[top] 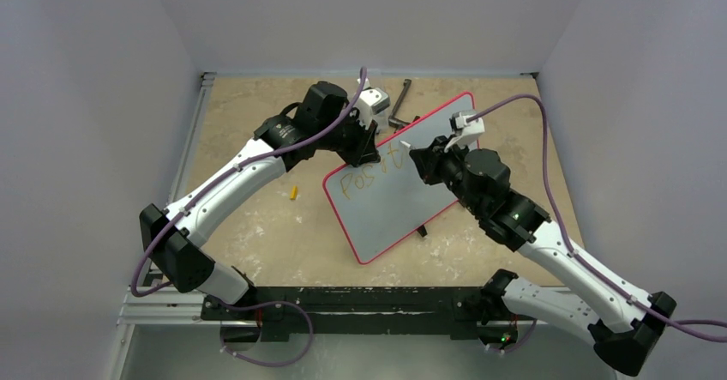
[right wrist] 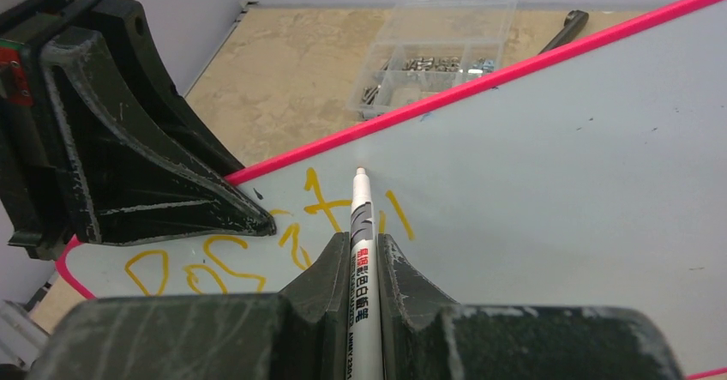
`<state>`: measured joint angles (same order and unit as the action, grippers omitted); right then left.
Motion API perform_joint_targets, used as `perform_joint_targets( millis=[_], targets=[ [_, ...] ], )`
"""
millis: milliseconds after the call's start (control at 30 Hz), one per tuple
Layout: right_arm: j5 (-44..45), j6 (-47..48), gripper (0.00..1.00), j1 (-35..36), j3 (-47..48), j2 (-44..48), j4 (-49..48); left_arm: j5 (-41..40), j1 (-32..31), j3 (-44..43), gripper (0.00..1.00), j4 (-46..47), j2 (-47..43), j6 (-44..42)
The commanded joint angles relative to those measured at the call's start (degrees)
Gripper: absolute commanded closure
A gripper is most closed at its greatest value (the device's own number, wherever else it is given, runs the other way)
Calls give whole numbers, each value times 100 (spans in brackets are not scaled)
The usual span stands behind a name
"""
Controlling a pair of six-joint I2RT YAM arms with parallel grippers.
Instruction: Write a sentence on the whiteboard
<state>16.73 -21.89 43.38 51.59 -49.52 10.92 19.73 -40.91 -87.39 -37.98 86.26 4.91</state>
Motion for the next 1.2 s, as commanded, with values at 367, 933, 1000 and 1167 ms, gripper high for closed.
perform_joint_targets(
  millis=[367,933,1000,1167],
  targets=[
    [492,113,100,-19,-260,-65,-293,-231,-76,118,100,-524,24,-555],
    [493,210,100,-19,42,372,-134,-243,-75,130,100,-539,5,-567],
    [622,253,100,-23,19,403,-75,-303,-75,121,100,-560,17,-594],
    [725,287,100,-22,-129,392,-72,-302,-75,109,100,-568,14,-596]
  ],
)
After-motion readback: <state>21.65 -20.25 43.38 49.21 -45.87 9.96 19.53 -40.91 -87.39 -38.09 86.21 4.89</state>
